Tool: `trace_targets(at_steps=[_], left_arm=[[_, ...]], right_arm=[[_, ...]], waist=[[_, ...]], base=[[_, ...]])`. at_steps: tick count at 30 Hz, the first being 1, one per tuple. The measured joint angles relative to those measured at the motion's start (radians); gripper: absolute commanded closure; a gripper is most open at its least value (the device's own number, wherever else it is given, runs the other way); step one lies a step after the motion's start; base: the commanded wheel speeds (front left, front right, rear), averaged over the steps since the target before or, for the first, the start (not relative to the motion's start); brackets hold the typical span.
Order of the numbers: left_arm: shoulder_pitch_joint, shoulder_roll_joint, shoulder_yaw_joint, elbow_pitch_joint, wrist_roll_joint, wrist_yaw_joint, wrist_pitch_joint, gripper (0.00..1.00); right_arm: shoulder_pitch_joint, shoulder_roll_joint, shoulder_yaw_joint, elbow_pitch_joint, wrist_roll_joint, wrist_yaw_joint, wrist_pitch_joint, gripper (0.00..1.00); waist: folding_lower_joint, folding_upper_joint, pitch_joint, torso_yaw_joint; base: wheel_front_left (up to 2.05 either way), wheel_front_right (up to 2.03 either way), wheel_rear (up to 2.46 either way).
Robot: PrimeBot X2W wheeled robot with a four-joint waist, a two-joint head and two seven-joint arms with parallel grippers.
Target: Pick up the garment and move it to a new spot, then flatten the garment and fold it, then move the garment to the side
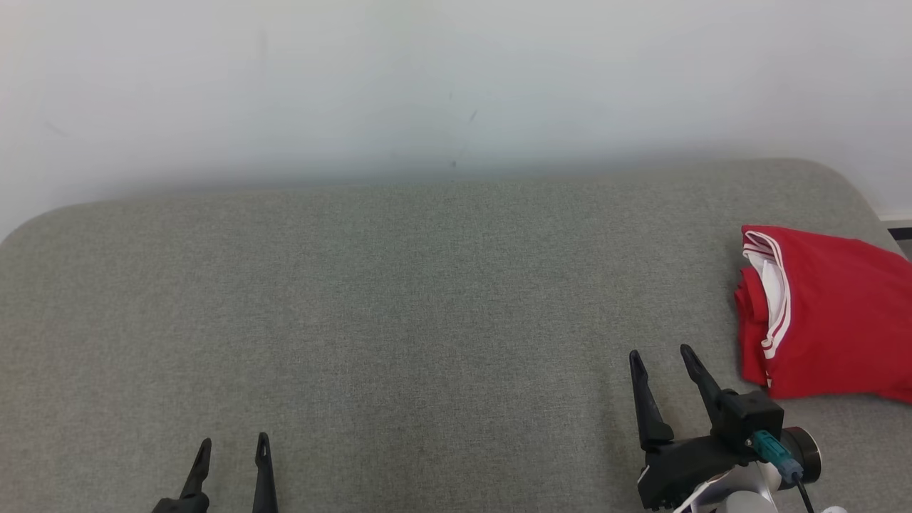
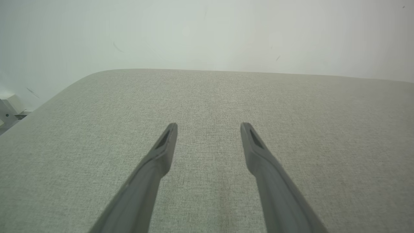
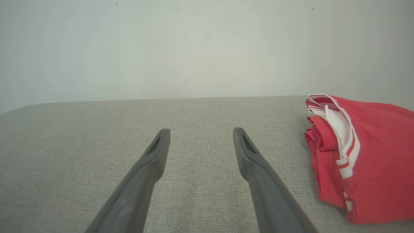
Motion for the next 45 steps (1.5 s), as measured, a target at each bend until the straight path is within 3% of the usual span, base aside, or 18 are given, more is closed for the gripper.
trace_targets(at_steps=[45], left_arm=[[0.020, 0.000, -0.008, -0.012, -0.026, -0.002, 0.000, 0.00]], right_arm=[[0.027, 0.000, 0.004, -0.004, -0.011, 0.000, 0.000, 0.00]], waist=[[0.0000, 0.0000, 0.005, -0.002]], base=[[0.00, 0.00, 0.00]])
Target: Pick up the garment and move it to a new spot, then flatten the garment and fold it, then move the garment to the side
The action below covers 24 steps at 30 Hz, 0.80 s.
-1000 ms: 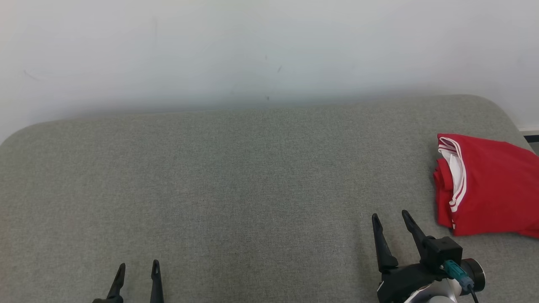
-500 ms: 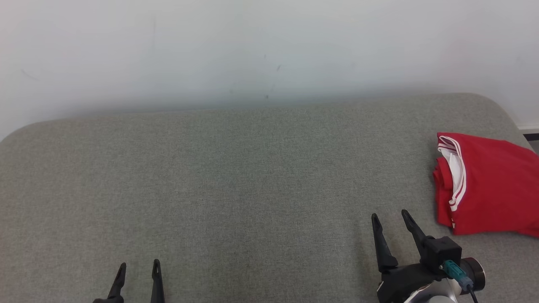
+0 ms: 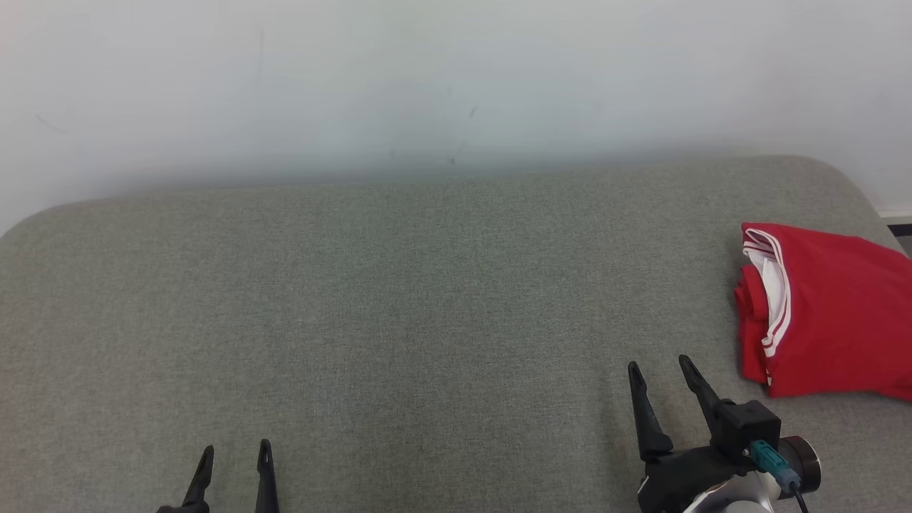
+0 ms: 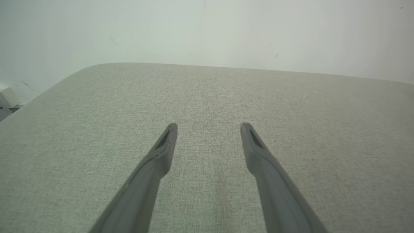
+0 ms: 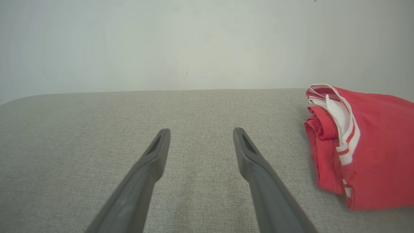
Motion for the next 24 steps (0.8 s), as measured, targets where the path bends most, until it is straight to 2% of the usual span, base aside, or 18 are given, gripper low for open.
trace_targets(at_steps=[15, 16, 21, 24], left_arm=[[0.000, 0.000, -0.001, -0.001, -0.008, -0.006, 0.000, 0.00], [0.000, -0.001, -0.002, 0.004, -0.020, -0.009, 0.000, 1.00], [0.005, -0.004, -0.001, 0.038, -0.025, -0.009, 0.003, 1.00], [0.004, -0.005, 0.007, 0.045, -0.071, -0.009, 0.026, 1.00]], right_arm=[[-0.001, 0.000, 0.000, 0.005, 0.003, 0.000, 0.000, 0.00], [0.002, 0.000, 0.000, 0.009, 0.004, 0.000, 0.000, 1.00], [0.024, 0.001, -0.002, 0.042, 0.008, 0.000, 0.005, 1.00], [0.025, 0.001, -0.017, 0.051, 0.056, 0.000, 0.029, 1.00]], waist=[[0.0000, 0.0000, 0.004, -0.002], [0.0000, 0.0000, 0.005, -0.003], [0.0000, 0.0000, 0.005, -0.003], [0.0000, 0.0000, 0.004, -0.003]], base=[[0.00, 0.00, 0.00], [0.00, 0.00, 0.00], [0.00, 0.00, 0.00], [0.00, 0.00, 0.00]])
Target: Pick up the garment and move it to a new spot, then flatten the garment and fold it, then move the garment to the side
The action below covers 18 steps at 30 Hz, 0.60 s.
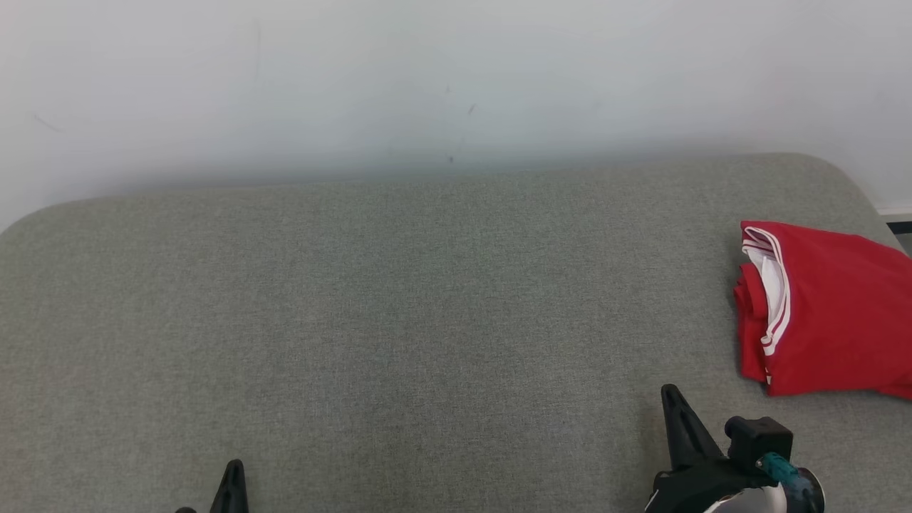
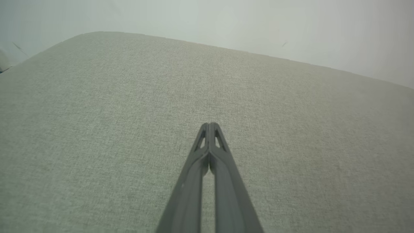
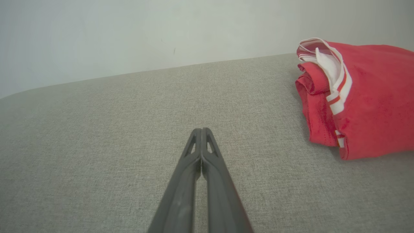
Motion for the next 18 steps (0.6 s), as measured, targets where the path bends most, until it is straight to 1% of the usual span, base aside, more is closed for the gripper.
trace_targets(at_steps=[18], left_arm=[[-0.008, 0.000, 0.019, -0.030, -0.328, -0.018, 0.077, 1.00]], right_arm=[[0.016, 0.000, -0.014, -0.071, 0.361, 0.000, 0.074, 1.00]], waist=[[0.0000, 0.0000, -0.003, 0.003]], base=[[0.00, 0.00, 0.00]])
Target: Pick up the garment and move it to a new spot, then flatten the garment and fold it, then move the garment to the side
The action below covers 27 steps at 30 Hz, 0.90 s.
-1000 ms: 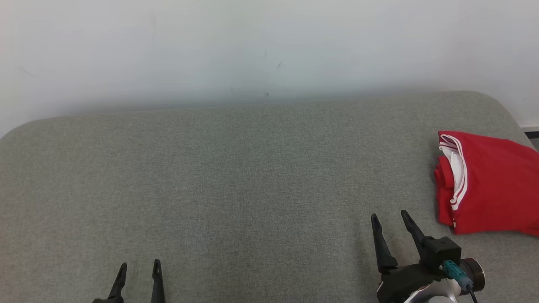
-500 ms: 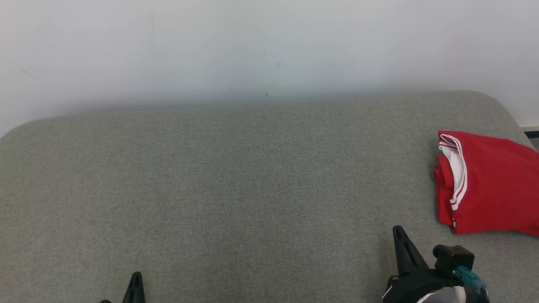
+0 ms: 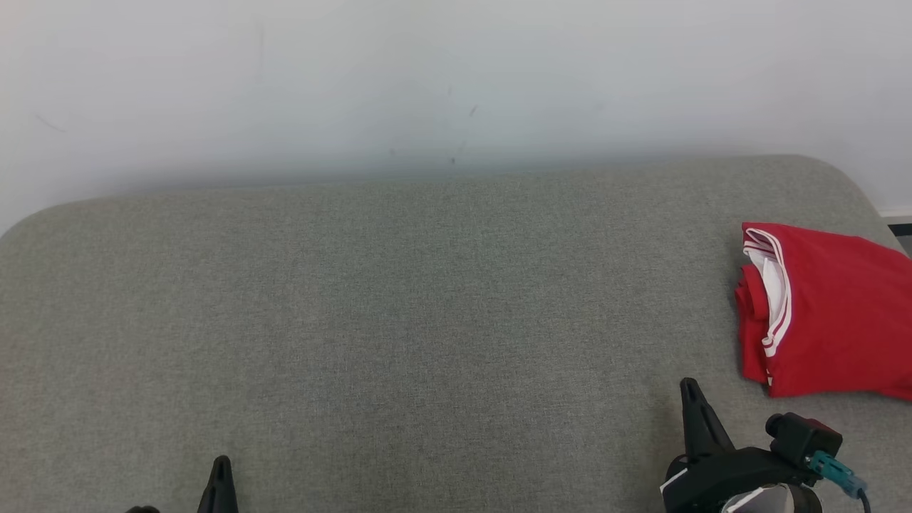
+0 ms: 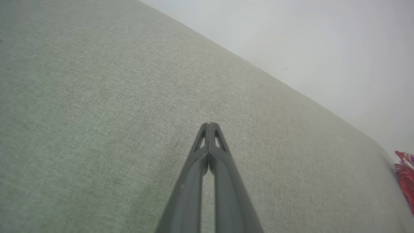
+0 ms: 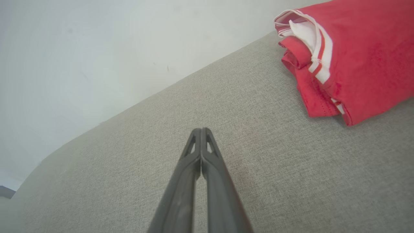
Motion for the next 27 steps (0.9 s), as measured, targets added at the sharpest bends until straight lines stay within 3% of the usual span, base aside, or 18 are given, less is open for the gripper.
trace_targets(at_steps=[27], left_arm=[[-0.037, 0.000, 0.030, -0.036, -0.388, -0.019, 0.101, 1.00]], right_arm=[[0.006, 0.000, -0.030, -0.080, 0.426, 0.000, 0.100, 1.00]], waist=[[0.0000, 0.0000, -0.004, 0.005]], base=[[0.00, 0.00, 0.00]])
